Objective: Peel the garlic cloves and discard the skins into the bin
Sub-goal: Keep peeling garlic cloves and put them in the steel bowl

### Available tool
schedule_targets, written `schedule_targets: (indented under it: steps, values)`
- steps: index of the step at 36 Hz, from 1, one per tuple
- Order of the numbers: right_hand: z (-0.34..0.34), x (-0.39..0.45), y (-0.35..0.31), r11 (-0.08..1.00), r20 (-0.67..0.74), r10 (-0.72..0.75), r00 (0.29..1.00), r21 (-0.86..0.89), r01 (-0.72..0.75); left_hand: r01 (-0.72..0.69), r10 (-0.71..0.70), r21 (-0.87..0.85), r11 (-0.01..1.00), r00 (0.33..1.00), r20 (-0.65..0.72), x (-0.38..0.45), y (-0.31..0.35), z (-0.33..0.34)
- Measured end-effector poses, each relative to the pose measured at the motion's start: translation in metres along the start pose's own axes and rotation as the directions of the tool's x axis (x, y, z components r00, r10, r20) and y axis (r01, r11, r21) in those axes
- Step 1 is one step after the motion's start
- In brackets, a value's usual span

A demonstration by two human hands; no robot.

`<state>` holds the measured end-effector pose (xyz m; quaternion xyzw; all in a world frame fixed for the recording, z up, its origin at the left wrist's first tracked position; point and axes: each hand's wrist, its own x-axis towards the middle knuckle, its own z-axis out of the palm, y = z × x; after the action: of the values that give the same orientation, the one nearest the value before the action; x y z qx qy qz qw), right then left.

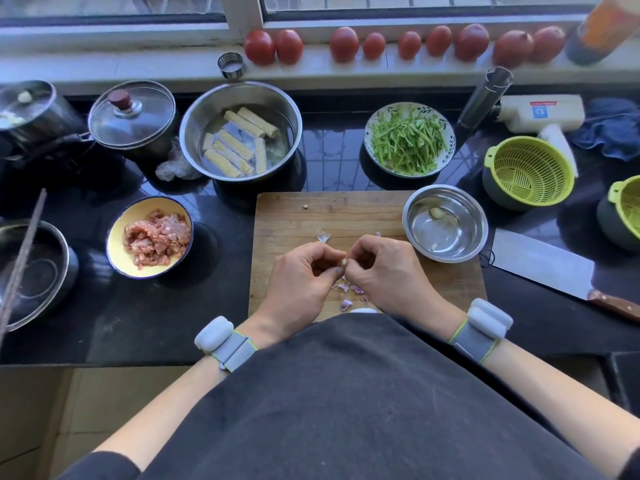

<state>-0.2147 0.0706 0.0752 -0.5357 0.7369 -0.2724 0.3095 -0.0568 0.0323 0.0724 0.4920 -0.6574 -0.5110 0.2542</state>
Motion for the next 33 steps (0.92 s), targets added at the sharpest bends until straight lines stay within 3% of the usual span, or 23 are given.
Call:
schedule_targets:
  steps: [16,27,30,33]
  values:
    - [-0.0003,0.0006,-0.0005,0.984,0.012,0.096,0.995,0.152,-0.097,0.146,-0.119,-0.400,0.905,0.989,0.092,-0.0001,-0.0074,0.0033]
    - [-0.0015,0.0028,0.0070,0.965,0.014,0.148,0.989,0.217,-0.148,0.286,-0.284,-0.695,0.660,0.951,0.121,0.0008,-0.0047,0.0037]
    - [0.0003,0.0030,0.0077,0.960,0.025,0.139,0.990,0.241,-0.141,0.278,-0.284,-0.668,0.690,0.953,0.104,0.0011,-0.0060,0.0031]
    - [0.0009,0.0017,0.0022,0.963,0.050,0.109,0.993,0.240,-0.118,0.229,-0.237,-0.568,0.790,0.970,0.061,0.0020,-0.0083,0.0018]
